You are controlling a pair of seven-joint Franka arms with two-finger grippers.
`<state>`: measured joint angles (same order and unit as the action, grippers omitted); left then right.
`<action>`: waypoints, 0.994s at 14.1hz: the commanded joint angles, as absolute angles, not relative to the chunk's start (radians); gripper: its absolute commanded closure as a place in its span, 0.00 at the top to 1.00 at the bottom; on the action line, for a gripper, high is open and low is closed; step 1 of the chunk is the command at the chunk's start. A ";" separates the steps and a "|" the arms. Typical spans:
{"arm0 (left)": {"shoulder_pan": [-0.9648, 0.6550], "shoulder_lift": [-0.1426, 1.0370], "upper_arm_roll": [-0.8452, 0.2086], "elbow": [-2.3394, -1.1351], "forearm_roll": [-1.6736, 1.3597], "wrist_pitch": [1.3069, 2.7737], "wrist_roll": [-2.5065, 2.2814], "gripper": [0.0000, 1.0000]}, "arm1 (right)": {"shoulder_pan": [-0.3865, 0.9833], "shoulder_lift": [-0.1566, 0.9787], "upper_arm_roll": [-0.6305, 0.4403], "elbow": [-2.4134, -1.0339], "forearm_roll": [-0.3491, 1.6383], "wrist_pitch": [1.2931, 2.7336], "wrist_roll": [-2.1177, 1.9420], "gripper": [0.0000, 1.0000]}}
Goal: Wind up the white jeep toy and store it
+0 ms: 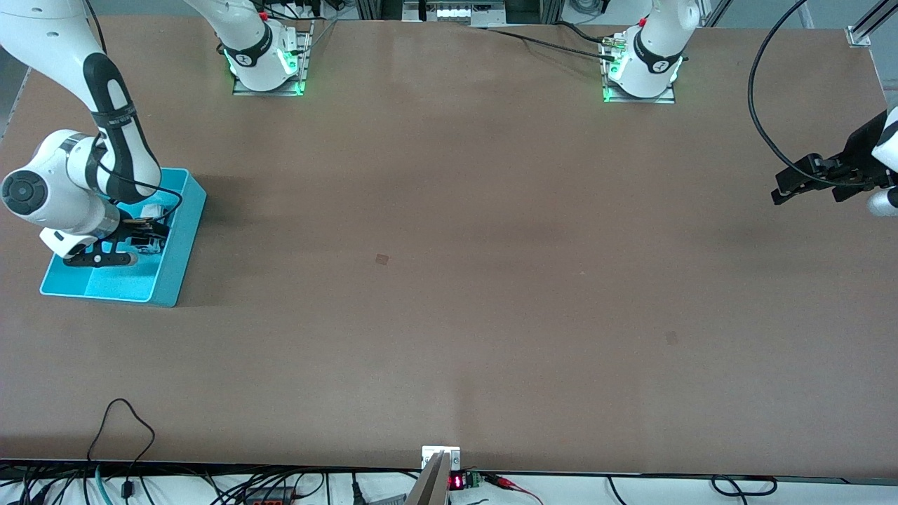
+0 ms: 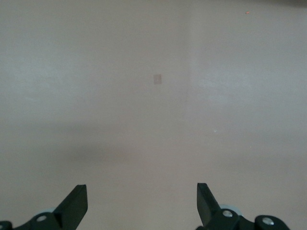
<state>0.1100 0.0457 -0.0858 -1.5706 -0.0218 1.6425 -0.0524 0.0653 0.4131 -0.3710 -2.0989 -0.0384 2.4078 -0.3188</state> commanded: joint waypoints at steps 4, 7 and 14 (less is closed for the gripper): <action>0.120 0.032 -0.092 -1.574 -0.020 1.629 -0.038 1.00 | 0.058 0.307 -0.345 -1.858 -0.031 2.100 -0.328 1.00; 0.118 0.034 -0.092 -1.574 -0.020 1.629 -0.038 1.00 | 0.058 0.236 -0.318 -1.777 -0.038 2.004 -0.333 1.00; 0.120 0.032 -0.094 -1.574 -0.021 1.631 -0.038 1.00 | 0.026 0.143 -0.224 -1.497 -0.002 1.703 -0.331 1.00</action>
